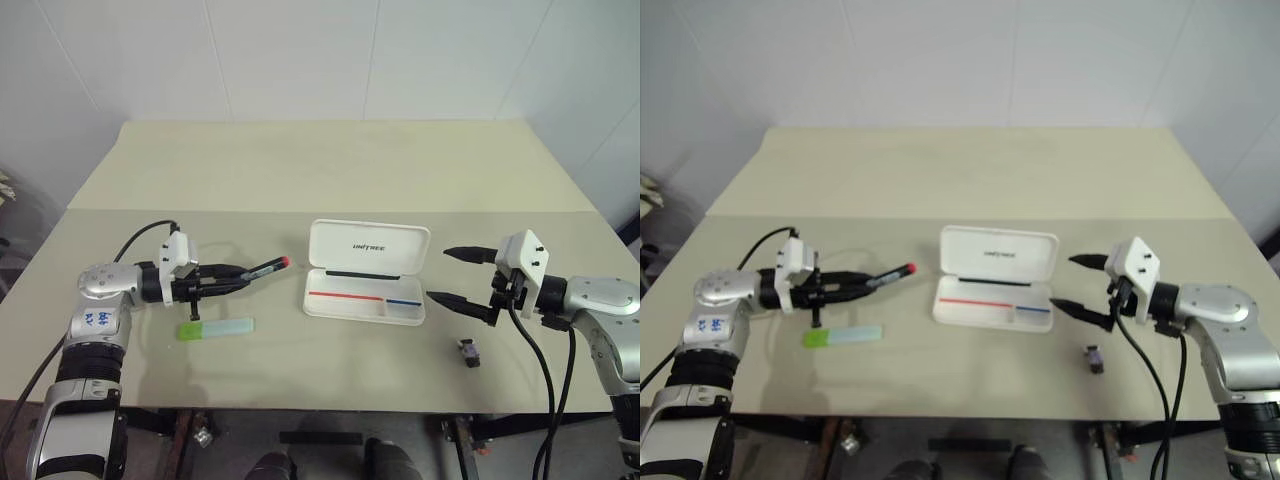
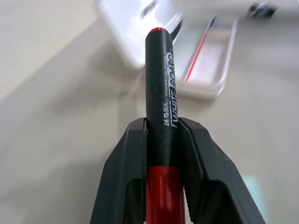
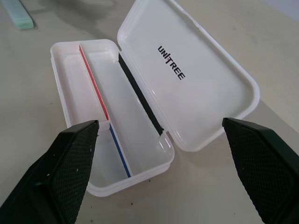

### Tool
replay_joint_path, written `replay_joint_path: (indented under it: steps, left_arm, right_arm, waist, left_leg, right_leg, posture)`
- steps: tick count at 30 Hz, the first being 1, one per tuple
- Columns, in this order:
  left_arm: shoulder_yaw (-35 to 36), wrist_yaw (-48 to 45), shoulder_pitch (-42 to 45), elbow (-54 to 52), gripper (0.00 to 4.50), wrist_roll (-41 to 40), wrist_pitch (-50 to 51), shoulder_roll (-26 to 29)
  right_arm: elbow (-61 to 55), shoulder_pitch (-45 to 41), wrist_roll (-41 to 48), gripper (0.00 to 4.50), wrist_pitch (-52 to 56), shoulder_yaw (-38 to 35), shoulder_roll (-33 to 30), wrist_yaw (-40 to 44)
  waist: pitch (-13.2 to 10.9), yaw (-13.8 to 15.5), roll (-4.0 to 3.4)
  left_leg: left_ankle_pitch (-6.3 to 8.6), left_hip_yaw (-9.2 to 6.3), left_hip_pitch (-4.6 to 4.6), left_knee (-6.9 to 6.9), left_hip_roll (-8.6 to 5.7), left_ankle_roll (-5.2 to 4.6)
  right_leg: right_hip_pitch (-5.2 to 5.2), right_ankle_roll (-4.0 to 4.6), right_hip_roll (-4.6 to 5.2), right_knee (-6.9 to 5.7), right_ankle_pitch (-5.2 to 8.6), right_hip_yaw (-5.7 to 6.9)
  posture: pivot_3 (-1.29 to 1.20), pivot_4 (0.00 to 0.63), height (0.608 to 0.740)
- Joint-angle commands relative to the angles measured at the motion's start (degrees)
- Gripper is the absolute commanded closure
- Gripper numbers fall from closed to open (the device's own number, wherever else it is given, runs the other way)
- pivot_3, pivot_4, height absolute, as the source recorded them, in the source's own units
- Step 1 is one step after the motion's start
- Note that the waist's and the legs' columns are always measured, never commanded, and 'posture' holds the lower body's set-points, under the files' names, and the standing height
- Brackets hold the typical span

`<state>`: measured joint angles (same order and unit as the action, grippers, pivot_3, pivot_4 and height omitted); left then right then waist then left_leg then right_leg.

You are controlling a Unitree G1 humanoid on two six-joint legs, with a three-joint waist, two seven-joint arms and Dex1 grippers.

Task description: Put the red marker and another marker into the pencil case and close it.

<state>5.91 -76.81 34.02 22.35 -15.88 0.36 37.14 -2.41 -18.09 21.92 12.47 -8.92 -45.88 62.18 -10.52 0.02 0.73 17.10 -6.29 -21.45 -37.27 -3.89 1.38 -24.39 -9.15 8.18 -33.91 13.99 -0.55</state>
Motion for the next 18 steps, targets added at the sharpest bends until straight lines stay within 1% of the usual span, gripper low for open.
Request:
replay_joint_path:
  steps: [1,3,6,9,13,18]
  left_arm:
    - [-2.9,1.9,-0.3,-8.6,3.90,-1.9,6.0,-1.3]
    - [-5.4,2.6,0.8,-11.0,3.90,-1.5,8.0,-2.9]
    - [-8.2,4.0,2.7,-11.0,3.90,0.2,8.8,-4.3]
    - [-11.1,6.9,5.5,-7.3,3.90,3.5,6.6,-6.8]
    - [-14.4,10.9,10.6,-0.4,3.90,7.7,2.2,-11.6]
    - [-17.6,12.6,15.4,6.7,3.90,11.3,-2.8,-15.9]
  right_arm:
    - [0.1,-1.0,0.1,0.00,-2.0,0.2,0.9,0.1]
    - [0.4,-1.0,-0.1,0.00,-2.6,0.2,1.4,-0.1]
    - [0.1,-0.3,-0.1,0.00,-3.2,-0.1,1.6,-0.5]
    - [-1.1,1.5,0.1,0.00,-3.4,-1.0,1.6,-1.3]
    - [-3.8,4.2,0.8,0.00,-3.0,-2.5,1.5,-3.1]
    - [-6.8,7.6,1.4,0.00,-2.0,-4.5,1.0,-4.8]
  waist:
    - [0.0,0.0,0.00]
    - [0.0,-0.1,0.00]
    - [0.0,-0.1,0.01]
    - [0.0,0.0,0.01]
    - [0.0,0.2,0.02]
    - [0.0,0.3,0.06]
  left_leg:
    - [0.00,0.00,0.02,0.00,0.00,0.00]
    - [-0.01,0.00,0.02,-0.01,0.00,0.01]
    - [-0.02,0.00,0.03,-0.02,0.00,0.04]
    - [-0.03,0.00,0.03,-0.02,0.00,0.05]
    - [-0.03,0.01,0.03,-0.02,-0.02,0.06]
    - [-0.04,0.05,0.02,-0.01,-0.03,0.06]
  right_leg:
    - [0.02,0.00,0.00,0.00,0.00,0.00]
    - [0.01,0.00,0.00,0.00,0.00,-0.01]
    - [0.01,0.01,-0.01,0.01,0.00,-0.01]
    - [0.01,0.02,-0.03,0.05,-0.01,-0.01]
    - [0.02,0.02,-0.02,0.07,-0.01,-0.03]
    - [0.02,0.00,-0.03,0.10,-0.02,-0.04]
  posture:
    - [0.00,0.150,0.740]
    - [0.00,0.150,0.740]
    - [0.00,0.150,0.740]
    - [0.00,0.150,0.740]
    - [0.00,0.150,0.740]
    - [0.00,0.150,0.740]
